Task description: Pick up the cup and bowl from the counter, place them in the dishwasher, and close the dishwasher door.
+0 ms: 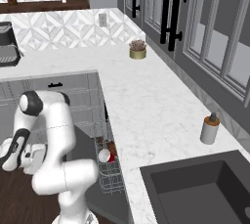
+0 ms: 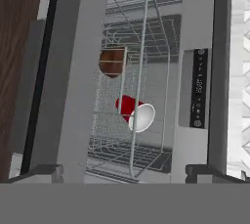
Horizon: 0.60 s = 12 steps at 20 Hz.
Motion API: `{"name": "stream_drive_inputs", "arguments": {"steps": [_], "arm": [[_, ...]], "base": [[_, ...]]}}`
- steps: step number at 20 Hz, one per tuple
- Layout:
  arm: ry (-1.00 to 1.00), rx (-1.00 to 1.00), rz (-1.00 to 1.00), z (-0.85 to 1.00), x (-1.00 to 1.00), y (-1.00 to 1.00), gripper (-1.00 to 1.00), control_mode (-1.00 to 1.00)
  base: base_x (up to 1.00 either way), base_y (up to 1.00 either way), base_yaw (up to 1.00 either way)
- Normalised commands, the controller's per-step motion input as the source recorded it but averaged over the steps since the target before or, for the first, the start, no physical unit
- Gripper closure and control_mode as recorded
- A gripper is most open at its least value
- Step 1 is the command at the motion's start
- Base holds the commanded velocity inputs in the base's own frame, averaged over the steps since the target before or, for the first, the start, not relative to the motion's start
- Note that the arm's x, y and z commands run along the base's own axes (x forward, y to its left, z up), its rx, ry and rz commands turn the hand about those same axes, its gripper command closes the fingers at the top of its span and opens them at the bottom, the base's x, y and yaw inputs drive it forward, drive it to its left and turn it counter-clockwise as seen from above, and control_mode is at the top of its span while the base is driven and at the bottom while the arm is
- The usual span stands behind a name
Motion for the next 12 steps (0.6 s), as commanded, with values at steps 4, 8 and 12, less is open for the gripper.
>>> {"name": "stream_drive_inputs", "arguments": {"steps": [4,8,12], "arm": [[-0.08,-0.19,-0.05,-0.69,0.13,0.39,-1.00,-1.00],[-0.10,-0.22,-0.06,-0.76,0.43,0.21,-1.00,-1.00],[-0.07,-0.21,-0.09,-0.76,0.71,0.05,-1.00,-1.00]], "base": [[0.00,0.00,0.00],[0.00,0.00,0.00],[0.00,0.00,0.00]]}}
